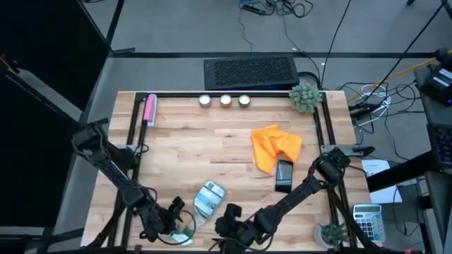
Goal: Apply microfiber cloth
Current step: Adjust the spray bottle
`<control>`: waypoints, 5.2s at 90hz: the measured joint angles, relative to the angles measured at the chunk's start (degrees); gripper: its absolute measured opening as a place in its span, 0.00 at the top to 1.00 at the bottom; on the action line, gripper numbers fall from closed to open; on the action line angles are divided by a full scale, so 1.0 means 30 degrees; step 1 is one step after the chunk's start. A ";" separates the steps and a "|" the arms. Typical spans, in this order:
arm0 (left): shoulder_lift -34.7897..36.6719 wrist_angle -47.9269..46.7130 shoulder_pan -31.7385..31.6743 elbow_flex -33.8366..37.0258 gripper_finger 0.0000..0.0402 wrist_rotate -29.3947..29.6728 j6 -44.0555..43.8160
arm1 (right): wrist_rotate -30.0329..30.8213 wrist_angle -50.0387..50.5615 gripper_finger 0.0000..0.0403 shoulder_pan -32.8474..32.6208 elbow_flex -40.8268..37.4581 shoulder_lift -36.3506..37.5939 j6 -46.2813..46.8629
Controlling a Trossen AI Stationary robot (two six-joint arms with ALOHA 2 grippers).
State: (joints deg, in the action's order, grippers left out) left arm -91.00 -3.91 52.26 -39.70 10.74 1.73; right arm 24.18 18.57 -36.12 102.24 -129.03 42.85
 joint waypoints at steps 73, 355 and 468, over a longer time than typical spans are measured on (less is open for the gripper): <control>-0.0890 0.3149 -0.0135 0.0022 0.73 -0.1566 0.0732 | -0.0065 0.0935 0.39 0.0000 0.0000 -0.0191 0.0706; -0.0160 0.2209 -0.0623 -0.2828 1.00 0.2672 -0.0812 | 0.0160 -1.0048 0.39 0.2149 -0.0044 -0.2727 0.8764; 0.3305 -0.9106 0.5763 -0.4574 1.00 0.2425 -1.7915 | -0.2200 0.6952 0.39 0.0306 0.0011 0.1634 1.4043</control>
State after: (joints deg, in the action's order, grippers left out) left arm -81.08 -31.22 69.55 -53.43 18.02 -52.02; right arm 17.58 39.42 -35.20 102.27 -124.13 84.98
